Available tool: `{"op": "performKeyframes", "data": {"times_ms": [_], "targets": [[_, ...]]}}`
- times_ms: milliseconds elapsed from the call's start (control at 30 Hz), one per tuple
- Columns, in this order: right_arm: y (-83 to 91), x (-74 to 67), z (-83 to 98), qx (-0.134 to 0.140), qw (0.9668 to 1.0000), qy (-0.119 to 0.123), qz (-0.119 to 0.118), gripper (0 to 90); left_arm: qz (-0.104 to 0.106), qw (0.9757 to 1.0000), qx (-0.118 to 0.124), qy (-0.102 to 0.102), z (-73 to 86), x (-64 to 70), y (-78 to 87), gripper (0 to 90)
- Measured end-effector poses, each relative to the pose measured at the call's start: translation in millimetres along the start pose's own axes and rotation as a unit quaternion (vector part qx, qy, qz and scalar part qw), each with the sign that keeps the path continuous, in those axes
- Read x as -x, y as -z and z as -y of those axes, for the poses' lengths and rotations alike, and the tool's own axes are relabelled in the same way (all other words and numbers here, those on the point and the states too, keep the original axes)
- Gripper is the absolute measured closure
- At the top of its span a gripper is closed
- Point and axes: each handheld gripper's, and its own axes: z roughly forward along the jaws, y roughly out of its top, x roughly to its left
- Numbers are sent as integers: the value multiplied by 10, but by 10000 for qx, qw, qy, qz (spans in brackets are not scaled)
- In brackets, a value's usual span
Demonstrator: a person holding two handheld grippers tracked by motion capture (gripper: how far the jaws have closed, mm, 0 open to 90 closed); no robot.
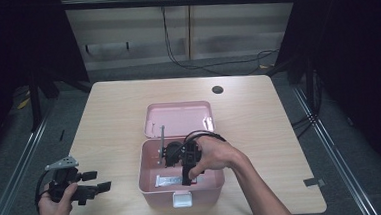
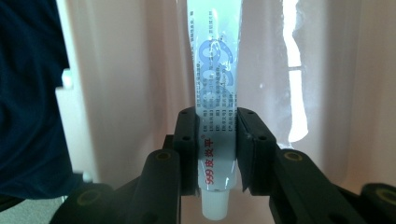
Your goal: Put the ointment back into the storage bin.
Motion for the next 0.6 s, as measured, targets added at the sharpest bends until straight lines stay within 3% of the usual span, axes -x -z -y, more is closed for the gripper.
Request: {"op": "performKeyframes", "data": {"times_ms": [600], "targets": [[-293,31,-65,-177,9997,63,-161,715,-5,10000,-31,-4,0,5,-9,186]]}}
